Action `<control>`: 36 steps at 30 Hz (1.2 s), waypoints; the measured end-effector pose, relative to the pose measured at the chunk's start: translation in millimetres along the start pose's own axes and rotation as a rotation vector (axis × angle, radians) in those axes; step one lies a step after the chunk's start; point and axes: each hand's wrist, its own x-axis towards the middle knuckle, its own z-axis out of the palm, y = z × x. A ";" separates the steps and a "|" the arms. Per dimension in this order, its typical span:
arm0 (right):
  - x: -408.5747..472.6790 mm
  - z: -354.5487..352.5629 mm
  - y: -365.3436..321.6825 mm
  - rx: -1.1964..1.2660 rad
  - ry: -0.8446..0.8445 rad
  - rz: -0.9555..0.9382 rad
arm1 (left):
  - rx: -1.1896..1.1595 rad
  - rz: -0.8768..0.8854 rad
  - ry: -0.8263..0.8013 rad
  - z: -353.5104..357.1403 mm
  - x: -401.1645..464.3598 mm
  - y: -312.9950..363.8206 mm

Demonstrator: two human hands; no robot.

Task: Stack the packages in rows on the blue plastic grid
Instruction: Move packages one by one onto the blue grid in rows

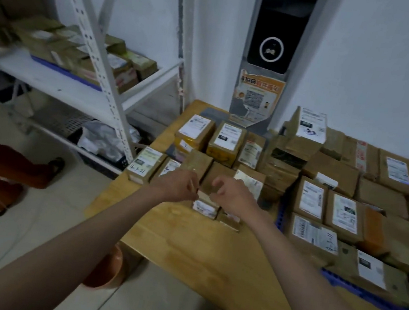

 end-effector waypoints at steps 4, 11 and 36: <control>17.5 23.9 -22.1 0.002 -0.033 -0.001 | -0.012 -0.064 0.004 -3.0 -4.9 -41.1; 72.1 44.7 -23.2 0.096 -0.036 0.089 | -0.052 -0.173 0.056 -1.8 24.2 -78.9; 102.8 86.0 -60.3 0.383 0.302 0.459 | -0.486 0.010 0.172 3.4 19.8 -86.3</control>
